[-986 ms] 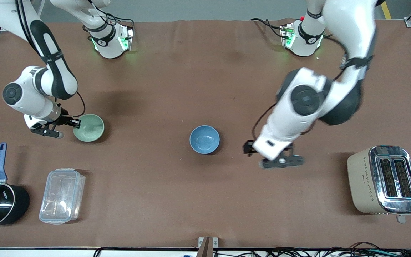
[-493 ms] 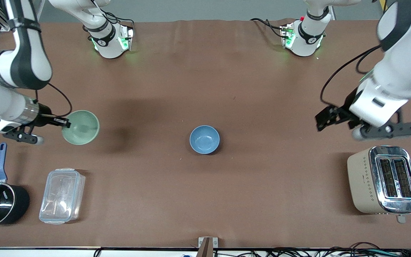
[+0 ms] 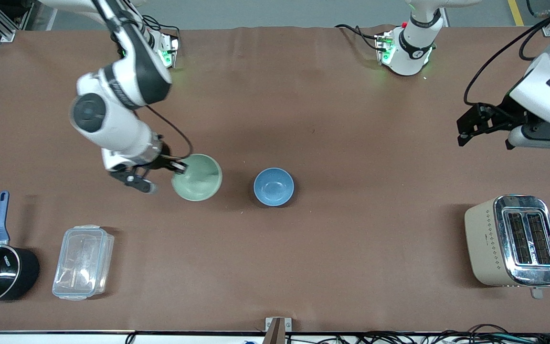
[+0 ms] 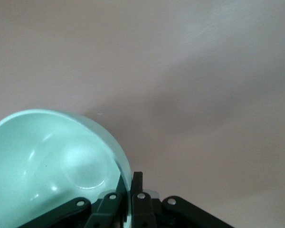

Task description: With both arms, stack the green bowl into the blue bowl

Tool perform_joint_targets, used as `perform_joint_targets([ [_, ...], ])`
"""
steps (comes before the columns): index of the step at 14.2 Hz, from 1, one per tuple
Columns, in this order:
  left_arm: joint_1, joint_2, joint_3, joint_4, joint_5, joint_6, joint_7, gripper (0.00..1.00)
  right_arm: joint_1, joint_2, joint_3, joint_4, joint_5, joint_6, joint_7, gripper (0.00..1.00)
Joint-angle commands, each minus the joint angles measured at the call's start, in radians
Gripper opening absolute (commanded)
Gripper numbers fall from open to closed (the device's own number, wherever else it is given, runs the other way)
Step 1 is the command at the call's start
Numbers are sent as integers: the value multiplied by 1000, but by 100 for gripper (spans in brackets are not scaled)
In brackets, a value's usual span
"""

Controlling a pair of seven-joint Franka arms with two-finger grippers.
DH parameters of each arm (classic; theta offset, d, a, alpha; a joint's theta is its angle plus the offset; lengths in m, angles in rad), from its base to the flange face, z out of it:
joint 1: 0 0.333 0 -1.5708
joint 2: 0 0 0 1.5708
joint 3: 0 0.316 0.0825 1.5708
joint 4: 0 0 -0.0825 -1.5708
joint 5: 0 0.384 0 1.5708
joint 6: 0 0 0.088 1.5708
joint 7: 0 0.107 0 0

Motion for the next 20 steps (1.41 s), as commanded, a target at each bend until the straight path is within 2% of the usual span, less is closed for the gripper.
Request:
perform_joint_targets([
  [1, -6, -114, 27, -132, -15, -10, 26, 100, 106, 121, 4, 96, 7, 78, 182, 0],
  [5, -17, -122, 27, -157, -17, -10, 26, 100, 223, 161, 2, 99, -6, 175, 342, 0],
  [9, -12, -117, 27, -157, -17, -12, 28, 100, 282, 224, 2, 99, -78, 261, 459, 0],
  [12, -9, -119, 27, -157, -17, -35, 29, 100, 289, 259, 2, 99, -145, 284, 505, 1],
  [17, -20, -134, 62, -158, -17, -47, 55, 100, 321, 296, 2, 96, -148, 321, 531, 2],
  [20, -49, -150, 110, -166, -17, -71, 95, 100, 333, 307, -1, 93, -149, 321, 531, 3],
])
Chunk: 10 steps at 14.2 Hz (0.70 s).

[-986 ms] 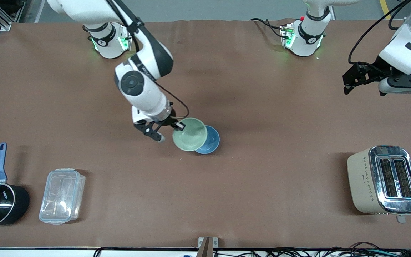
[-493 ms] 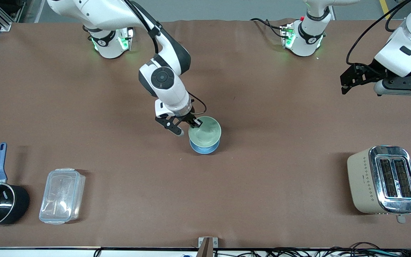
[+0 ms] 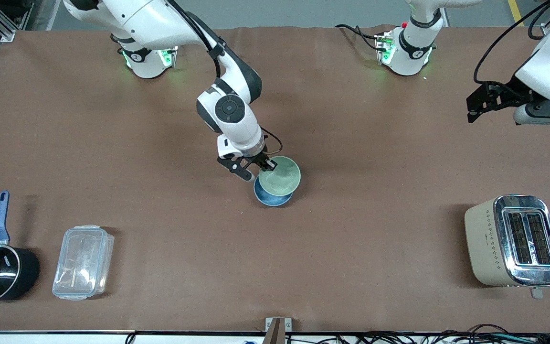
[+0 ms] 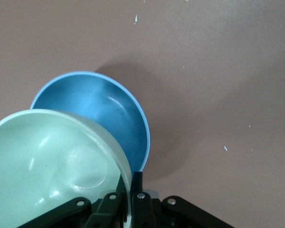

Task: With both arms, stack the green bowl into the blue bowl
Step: 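Carry the green bowl over the blue bowl and lower it inside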

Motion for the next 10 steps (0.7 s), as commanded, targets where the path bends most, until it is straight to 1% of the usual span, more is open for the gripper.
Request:
perform_joint_targets([
  [1, -30, -41, 38, -25, -17, -22, 29, 100, 8, 10, -8, 12, -25, 1, 29, 3],
  [3, -24, -41, 37, -24, -17, -29, 30, 100, 5, 20, -8, 12, -44, 6, 31, 6],
  [10, -21, -35, 32, -12, -17, -48, 27, 100, -14, 34, -8, 19, -45, 20, 29, 7],
])
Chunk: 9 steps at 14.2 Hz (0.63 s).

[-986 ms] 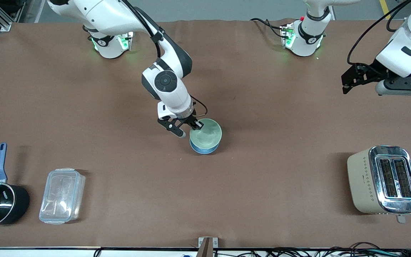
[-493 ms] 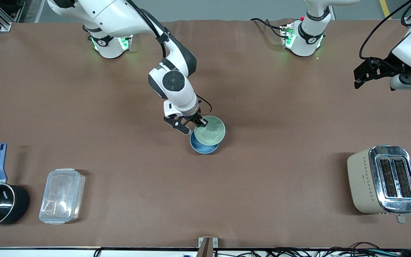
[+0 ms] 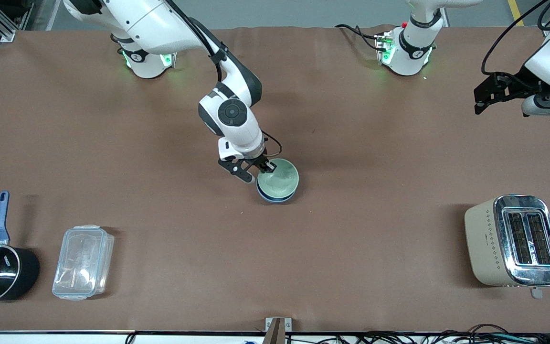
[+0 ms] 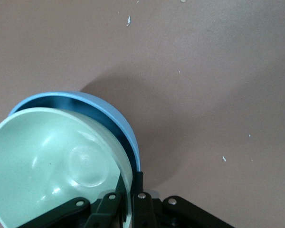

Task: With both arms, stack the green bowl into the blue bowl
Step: 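Carry the green bowl over the blue bowl and lower it inside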

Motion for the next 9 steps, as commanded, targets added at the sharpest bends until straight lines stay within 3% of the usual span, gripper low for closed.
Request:
perform_joint_targets([
  [1, -2, -17, 12, -11, -16, -12, 13, 100, -28, 7, 3, 22, -19, 4, 18, 7],
  [4, -5, -16, 12, -11, -16, -12, 13, 100, -37, 10, 3, 27, -19, 3, 12, 21],
  [7, -4, -16, 12, -9, -16, -12, 14, 100, -31, 13, 4, 27, -17, 3, 12, 22],
  [9, -7, -16, 9, -9, -16, -12, 14, 100, -37, 13, 4, 33, -17, 1, 8, 35],
])
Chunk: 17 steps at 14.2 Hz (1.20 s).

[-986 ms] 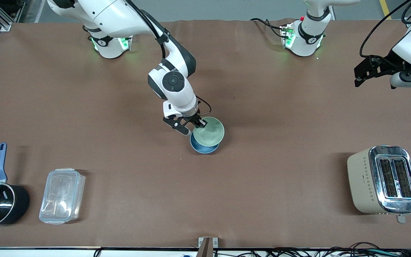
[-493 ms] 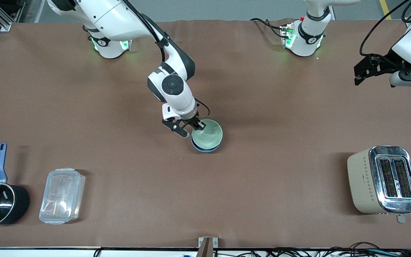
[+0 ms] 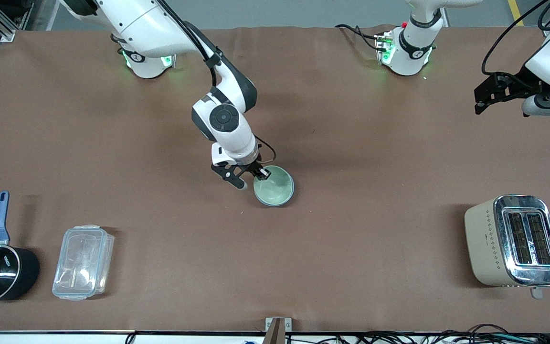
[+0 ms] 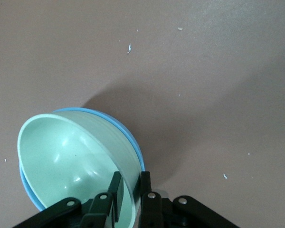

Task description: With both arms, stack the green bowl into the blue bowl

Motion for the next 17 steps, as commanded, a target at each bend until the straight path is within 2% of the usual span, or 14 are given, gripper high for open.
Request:
perform_joint_targets([
  [1, -7, -16, 7, -9, -16, -11, 14, 100, -16, 0, 9, 44, -13, -29, 8, 50],
  [3, -7, -14, 7, -8, -15, -11, 14, 100, -29, -66, 3, 49, -36, -104, 14, 91],
  [5, -7, -14, 7, -8, -13, -11, 14, 100, -100, -166, 6, 48, -131, -201, -10, 100],
  [7, -12, -13, 6, -8, -13, -11, 14, 100, -162, -259, 6, 49, -141, -326, -131, 100],
  [11, -15, 10, 2, 20, -16, -13, 11, 100, -355, -442, 6, 49, -136, -587, -522, 100],
  [13, -15, 10, 2, 20, -24, -13, 8, 100, -467, -514, 5, 48, -101, -666, -732, 100],
  [14, -15, 15, 2, 20, -24, -15, 6, 100, -502, -548, -15, 49, -51, -695, -836, 100],
  [17, -4, 16, 2, 20, -24, -16, 8, 100, -458, -628, -228, 57, 7, -778, -1065, 100],
])
